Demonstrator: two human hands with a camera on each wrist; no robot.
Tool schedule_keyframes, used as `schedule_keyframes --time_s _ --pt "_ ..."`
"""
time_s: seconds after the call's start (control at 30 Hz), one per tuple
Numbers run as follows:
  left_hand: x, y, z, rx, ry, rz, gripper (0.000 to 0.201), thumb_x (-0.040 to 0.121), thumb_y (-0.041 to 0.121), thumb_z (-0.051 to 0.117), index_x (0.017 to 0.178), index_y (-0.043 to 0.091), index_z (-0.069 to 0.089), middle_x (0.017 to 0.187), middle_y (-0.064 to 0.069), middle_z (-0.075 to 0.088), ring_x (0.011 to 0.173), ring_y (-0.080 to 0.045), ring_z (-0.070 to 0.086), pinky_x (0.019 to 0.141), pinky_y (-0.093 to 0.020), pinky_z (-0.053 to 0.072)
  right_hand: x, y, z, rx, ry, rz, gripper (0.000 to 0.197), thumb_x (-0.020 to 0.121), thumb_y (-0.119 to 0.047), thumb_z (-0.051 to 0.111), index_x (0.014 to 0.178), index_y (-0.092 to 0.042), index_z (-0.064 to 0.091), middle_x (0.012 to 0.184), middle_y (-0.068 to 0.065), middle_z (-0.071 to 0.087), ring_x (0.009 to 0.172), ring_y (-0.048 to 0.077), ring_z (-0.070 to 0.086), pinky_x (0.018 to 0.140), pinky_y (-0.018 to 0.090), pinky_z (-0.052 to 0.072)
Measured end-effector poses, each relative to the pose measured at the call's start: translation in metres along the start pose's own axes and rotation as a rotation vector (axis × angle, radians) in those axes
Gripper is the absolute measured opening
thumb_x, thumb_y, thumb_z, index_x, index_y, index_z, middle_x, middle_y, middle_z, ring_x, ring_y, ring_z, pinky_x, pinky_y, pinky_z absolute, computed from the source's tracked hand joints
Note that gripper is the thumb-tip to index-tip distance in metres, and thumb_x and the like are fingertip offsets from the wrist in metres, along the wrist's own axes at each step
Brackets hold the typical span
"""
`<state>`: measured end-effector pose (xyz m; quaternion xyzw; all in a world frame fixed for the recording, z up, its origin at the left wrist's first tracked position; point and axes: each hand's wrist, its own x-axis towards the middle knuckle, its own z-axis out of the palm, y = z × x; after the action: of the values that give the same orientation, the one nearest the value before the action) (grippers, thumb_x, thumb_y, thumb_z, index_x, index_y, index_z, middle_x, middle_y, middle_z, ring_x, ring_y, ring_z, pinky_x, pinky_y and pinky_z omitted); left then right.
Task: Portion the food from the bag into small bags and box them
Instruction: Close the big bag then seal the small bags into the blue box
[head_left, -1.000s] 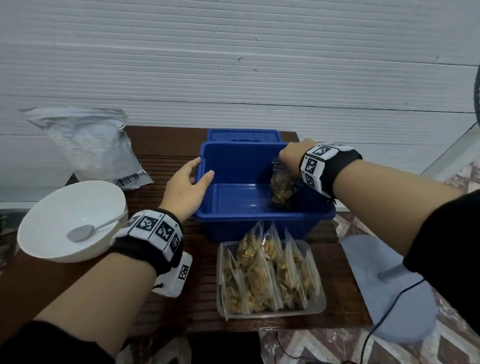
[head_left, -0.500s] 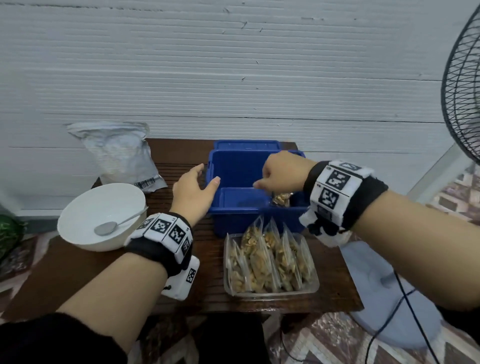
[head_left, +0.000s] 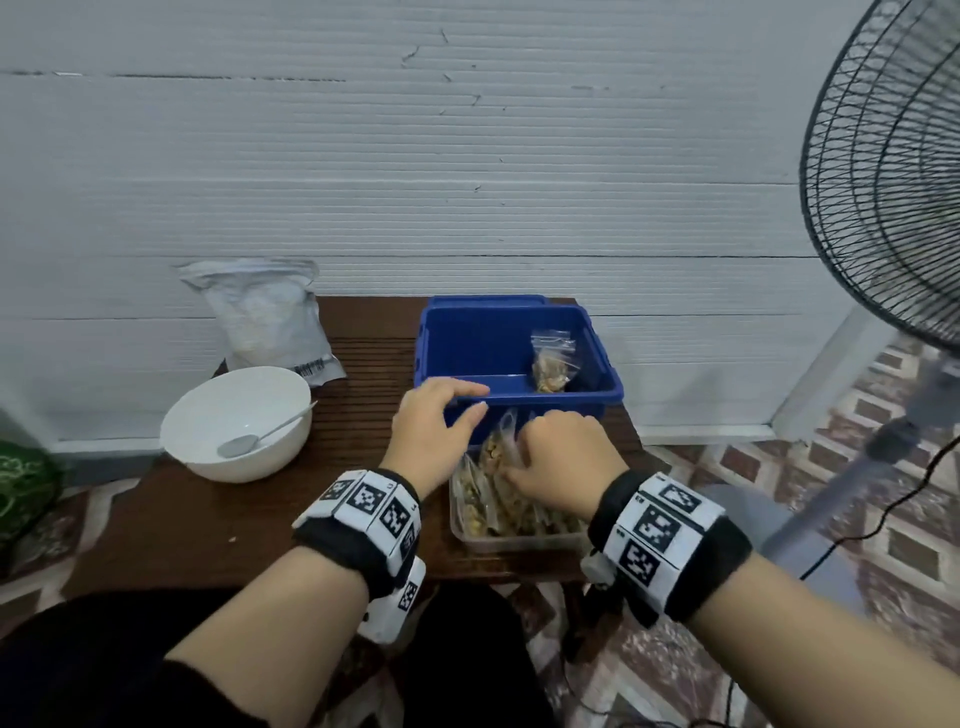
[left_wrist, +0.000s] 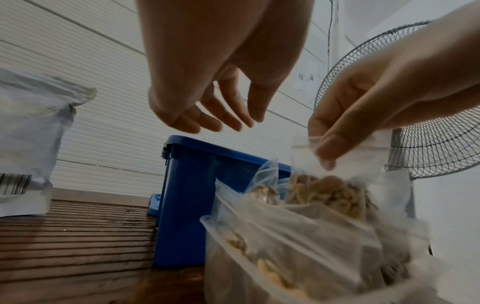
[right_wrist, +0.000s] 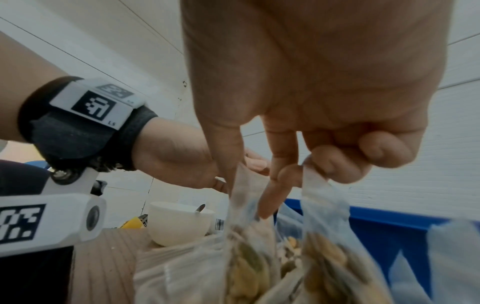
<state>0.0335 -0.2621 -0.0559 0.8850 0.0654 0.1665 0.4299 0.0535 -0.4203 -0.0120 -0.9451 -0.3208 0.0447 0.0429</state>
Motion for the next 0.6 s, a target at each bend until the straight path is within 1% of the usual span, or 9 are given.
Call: schedule_keyframes --time_s 0.07,0.13,0.17,0.23,0.3,0.4,0.47,0.5,0.6 --pt "-0.007 0.003 0.003 -0.043 -0.097 0.014 0.022 0.094 0.019 0.06 0.113 0.027 0.066 0.113 0.011 0.063 0.108 -0.007 0.055 0.095 -0.018 0.042 -0.006 -0.001 0.005 0.022 0.058 0.003 0.037 0.092 -0.036 0.047 0.064 -0.014 0.039 0.076 0.005 0.052 0.089 0.03 0.057 0.07 0.033 0.033" --pt "-0.012 0.006 0.004 -0.103 -0.175 0.018 0.022 0.096 0.018 0.056 0.115 0.024 0.065 0.114 0.012 0.065 0.107 0.001 0.057 0.088 -0.005 0.039 -0.01 -0.002 0.009 0.047 0.114 0.004 0.024 0.093 -0.032 0.045 0.079 -0.014 0.054 0.091 0.009 0.061 0.092 0.03 0.058 0.073 0.034 0.035" --pt "-0.015 0.007 0.004 -0.13 -0.21 0.012 0.021 0.096 0.018 0.055 0.114 0.024 0.066 0.113 0.013 0.066 0.104 0.006 0.057 0.085 -0.001 0.038 -0.012 -0.002 0.01 0.061 0.124 0.014 0.024 0.093 -0.031 0.045 0.086 -0.014 0.06 0.094 0.008 0.062 0.094 0.029 0.058 0.076 0.035 0.037" --pt "-0.018 0.008 0.003 -0.154 -0.251 0.004 0.018 0.097 0.019 0.055 0.108 0.025 0.067 0.107 0.015 0.067 0.098 0.012 0.056 0.082 -0.001 0.039 -0.014 -0.001 0.01 0.106 0.138 0.035 0.027 0.094 -0.034 0.045 0.094 -0.015 0.063 0.096 0.006 0.063 0.095 0.028 0.058 0.081 0.036 0.039" --pt "-0.019 0.009 0.002 -0.151 -0.248 0.01 0.013 0.095 0.02 0.057 0.099 0.025 0.068 0.099 0.014 0.067 0.093 0.01 0.058 0.08 -0.003 0.04 -0.014 0.0 0.009 0.146 0.168 0.054 0.028 0.094 -0.038 0.045 0.095 -0.017 0.065 0.097 0.005 0.064 0.095 0.026 0.058 0.084 0.037 0.042" --pt "-0.017 0.01 0.0 -0.141 -0.187 0.01 0.011 0.093 0.019 0.06 0.087 0.027 0.066 0.092 0.01 0.068 0.087 0.003 0.06 0.076 -0.009 0.042 -0.012 0.003 0.008 0.221 0.204 0.079 0.023 0.092 -0.039 0.05 0.087 -0.022 0.064 0.091 0.001 0.065 0.092 0.023 0.059 0.083 0.038 0.044" --pt "-0.015 0.01 -0.001 -0.151 -0.13 -0.007 0.014 0.094 0.019 0.059 0.084 0.026 0.065 0.089 0.009 0.067 0.083 0.001 0.059 0.072 -0.01 0.041 -0.011 0.007 0.007 0.33 0.243 0.102 0.016 0.09 -0.036 0.056 0.081 -0.024 0.061 0.083 -0.005 0.064 0.085 0.017 0.059 0.081 0.037 0.046" --pt "-0.015 0.011 -0.002 -0.159 -0.1 -0.009 0.014 0.095 0.018 0.058 0.084 0.024 0.065 0.087 0.009 0.066 0.08 0.004 0.058 0.07 -0.008 0.04 -0.01 0.009 0.007 0.405 0.269 0.113 0.013 0.088 -0.033 0.06 0.078 -0.024 0.061 0.079 -0.008 0.063 0.081 0.014 0.059 0.078 0.034 0.047" --pt "-0.015 0.016 -0.005 -0.222 -0.042 -0.006 0.015 0.096 0.017 0.056 0.084 0.019 0.066 0.084 0.008 0.066 0.074 0.008 0.056 0.069 -0.004 0.04 -0.009 0.013 0.004 0.611 0.326 0.158 0.008 0.087 -0.022 0.065 0.08 -0.021 0.065 0.076 -0.009 0.063 0.07 0.001 0.054 0.062 0.01 0.042"
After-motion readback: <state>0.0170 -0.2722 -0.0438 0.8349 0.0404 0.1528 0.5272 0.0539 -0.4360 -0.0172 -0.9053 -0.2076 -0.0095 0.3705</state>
